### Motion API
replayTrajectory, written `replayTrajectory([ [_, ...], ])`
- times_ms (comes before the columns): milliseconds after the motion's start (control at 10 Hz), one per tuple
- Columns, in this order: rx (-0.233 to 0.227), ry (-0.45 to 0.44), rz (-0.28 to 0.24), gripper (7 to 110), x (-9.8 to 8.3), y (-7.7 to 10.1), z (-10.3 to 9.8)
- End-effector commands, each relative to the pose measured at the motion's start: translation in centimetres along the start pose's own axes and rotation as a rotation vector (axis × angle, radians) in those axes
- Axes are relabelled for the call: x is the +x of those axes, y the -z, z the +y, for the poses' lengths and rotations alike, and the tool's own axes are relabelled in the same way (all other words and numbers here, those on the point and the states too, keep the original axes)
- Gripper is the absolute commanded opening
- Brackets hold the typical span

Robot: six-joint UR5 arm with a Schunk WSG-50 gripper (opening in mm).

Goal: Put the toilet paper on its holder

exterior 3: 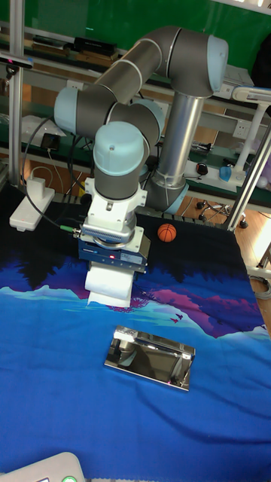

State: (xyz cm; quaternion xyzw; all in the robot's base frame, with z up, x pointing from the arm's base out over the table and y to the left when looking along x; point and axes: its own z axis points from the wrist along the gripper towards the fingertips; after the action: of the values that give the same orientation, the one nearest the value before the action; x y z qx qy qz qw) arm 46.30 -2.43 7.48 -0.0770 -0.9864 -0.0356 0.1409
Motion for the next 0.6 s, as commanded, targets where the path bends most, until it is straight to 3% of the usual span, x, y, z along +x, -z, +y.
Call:
replayTrajectory([
  [0, -0.004, 0.003, 0.006, 110, -0.02, -0.11, -0.17],
  [500, 0.014, 0.01, 0.008, 110, 0.21, 0.14, -0.62],
])
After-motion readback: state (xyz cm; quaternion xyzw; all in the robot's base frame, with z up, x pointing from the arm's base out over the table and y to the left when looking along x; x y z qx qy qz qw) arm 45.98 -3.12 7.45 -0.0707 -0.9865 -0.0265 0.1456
